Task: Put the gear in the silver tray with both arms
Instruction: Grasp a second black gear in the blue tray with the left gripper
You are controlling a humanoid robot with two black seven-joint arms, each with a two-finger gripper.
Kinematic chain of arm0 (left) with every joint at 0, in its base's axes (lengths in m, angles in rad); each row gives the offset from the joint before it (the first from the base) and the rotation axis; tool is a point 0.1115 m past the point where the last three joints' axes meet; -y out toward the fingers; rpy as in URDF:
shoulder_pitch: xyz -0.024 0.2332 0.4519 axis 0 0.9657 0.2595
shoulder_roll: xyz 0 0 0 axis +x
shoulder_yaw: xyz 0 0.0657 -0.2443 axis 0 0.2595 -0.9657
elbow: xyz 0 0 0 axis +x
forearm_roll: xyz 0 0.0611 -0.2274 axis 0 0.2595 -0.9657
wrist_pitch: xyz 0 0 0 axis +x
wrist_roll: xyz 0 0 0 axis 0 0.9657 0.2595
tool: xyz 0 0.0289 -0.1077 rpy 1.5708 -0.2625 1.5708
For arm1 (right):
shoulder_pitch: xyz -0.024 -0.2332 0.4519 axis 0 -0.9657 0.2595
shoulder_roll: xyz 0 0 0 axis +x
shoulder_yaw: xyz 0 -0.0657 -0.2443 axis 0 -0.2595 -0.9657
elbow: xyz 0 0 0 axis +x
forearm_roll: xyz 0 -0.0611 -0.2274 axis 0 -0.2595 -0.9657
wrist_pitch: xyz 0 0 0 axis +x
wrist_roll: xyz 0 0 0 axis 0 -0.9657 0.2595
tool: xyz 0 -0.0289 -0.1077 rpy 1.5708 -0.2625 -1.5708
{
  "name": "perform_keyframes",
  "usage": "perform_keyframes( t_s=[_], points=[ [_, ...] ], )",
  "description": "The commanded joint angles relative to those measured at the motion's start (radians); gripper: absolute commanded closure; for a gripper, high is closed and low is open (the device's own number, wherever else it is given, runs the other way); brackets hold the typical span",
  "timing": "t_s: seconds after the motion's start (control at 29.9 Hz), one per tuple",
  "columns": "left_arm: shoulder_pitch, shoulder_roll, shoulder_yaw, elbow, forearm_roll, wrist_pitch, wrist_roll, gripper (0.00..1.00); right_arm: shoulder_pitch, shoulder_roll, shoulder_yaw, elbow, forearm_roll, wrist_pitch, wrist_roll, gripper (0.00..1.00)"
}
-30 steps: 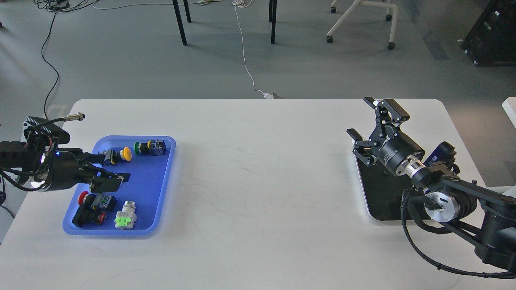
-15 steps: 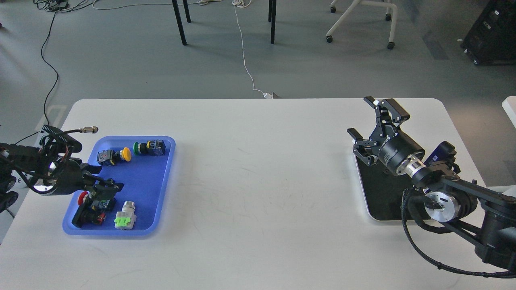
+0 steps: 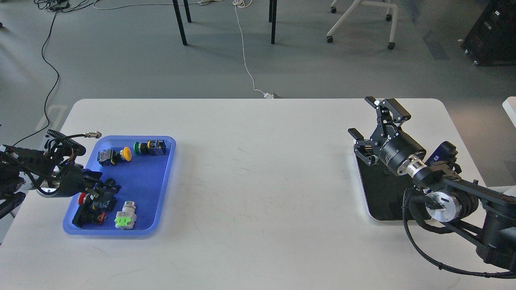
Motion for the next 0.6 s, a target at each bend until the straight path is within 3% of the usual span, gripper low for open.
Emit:
perform_keyframes(
  t_s=[0.0,0.33,0.57],
  points=[
    [-0.003,-0.003,0.008,0.008,0.000,0.001,0.000,0.49,0.000,-0.002,0.000,0.000,0.000,0.000,0.000,0.03],
    [-0.015,-0.014,0.014,0.010,0.000,0.001,0.000,0.79,0.000,-0.002,0.000,0.000,0.000,0.000,0.000,0.03],
    [-0.017,-0.016,0.014,0.008,0.014,0.001,0.000,0.85,0.000,-0.002,0.000,0.001,-0.001,0.000,0.000,0.03]
  ],
)
